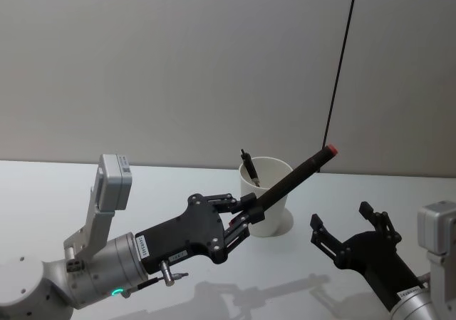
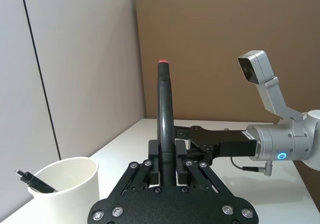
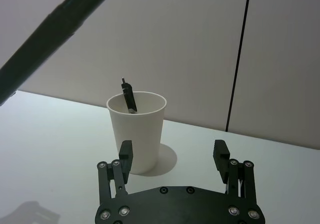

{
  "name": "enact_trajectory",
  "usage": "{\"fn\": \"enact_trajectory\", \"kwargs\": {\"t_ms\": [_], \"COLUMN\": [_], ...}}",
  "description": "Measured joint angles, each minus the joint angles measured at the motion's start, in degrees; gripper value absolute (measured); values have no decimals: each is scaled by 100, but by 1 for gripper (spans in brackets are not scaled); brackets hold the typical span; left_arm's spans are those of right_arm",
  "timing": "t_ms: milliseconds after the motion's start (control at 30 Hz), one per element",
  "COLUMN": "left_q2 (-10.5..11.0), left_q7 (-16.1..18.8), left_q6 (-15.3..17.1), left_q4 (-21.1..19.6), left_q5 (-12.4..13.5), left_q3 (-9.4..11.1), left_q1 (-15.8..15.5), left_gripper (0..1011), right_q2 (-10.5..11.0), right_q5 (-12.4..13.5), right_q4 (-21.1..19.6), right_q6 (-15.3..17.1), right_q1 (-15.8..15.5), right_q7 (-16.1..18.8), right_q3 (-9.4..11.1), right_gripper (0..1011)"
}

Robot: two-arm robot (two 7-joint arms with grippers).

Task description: Place the pen into the pen holder.

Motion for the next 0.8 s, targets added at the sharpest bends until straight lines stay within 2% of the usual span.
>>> {"fn": "enact_trajectory", "kwargs": {"t_ms": [367,700,767,800], "left_q2": [19,23,24,24], "left_q7": [42,57,58,58], "left_q6": [12,19,20,20], "left_q4": [-8,-15,-14,-15], "left_q5": [18,25,26,26], "left_q3": [9,14,15,15], "left_q1": [6,9,10,10], "left_gripper": [191,191,191,191], "right_q2": [144,385,451,451], "right_q5": [323,904,1131,1131], "right_q4": [-40,-254,-335,-335], "right_q6": [-32,210,345,345], "right_q1": [-31,-139,-173,-173], "right_q7": [420,1011,1169,1169], "right_q3": [172,367,432,432], "right_gripper": [1001,1001,1001,1001]}}
